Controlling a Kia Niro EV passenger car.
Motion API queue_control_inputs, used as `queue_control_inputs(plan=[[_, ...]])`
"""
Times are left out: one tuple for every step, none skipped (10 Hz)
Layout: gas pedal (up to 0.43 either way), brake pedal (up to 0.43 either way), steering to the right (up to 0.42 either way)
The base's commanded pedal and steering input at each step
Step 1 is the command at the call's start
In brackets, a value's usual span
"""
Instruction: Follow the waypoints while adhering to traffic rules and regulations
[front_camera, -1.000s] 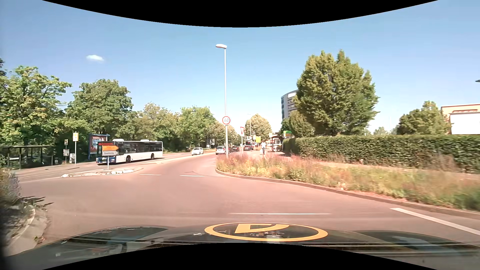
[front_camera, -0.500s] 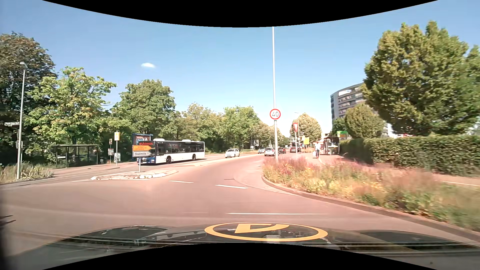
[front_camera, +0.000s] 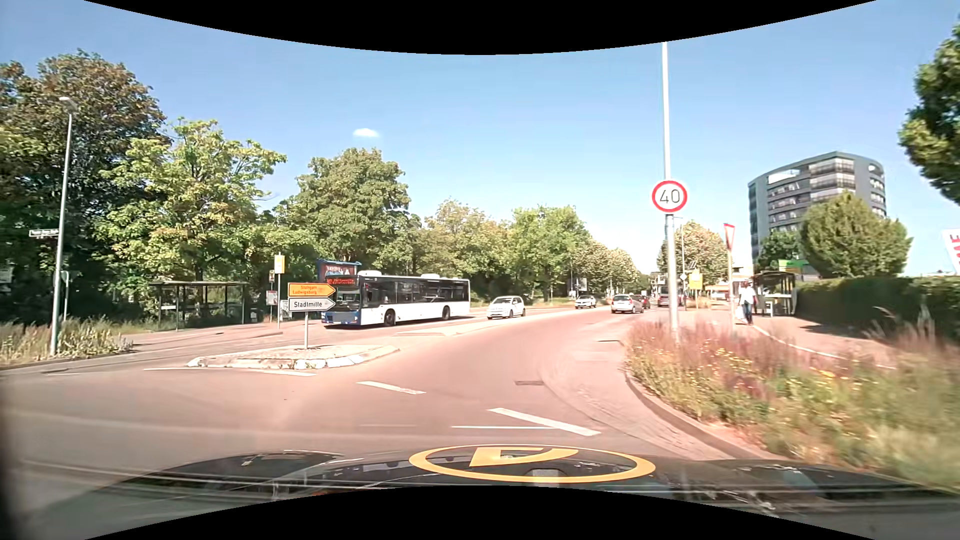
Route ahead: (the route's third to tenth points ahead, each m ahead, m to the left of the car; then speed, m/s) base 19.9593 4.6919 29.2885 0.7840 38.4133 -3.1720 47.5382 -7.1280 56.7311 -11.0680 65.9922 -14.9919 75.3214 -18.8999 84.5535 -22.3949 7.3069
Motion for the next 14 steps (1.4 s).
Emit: queue_control_inputs(plan=[[0.228,0.000,-0.103],[0.228,0.000,-0.080],[0.228,0.000,-0.064],[0.220,0.000,-0.041],[0.209,0.000,-0.017],[0.209,0.000,0.003],[0.209,0.000,0.014],[0.197,0.000,0.028],[0.177,0.000,0.041],[0.157,0.000,0.054],[0.138,0.000,0.074],[0.138,0.000,0.091],[0.138,0.000,0.102],[0.118,0.000,0.102]])
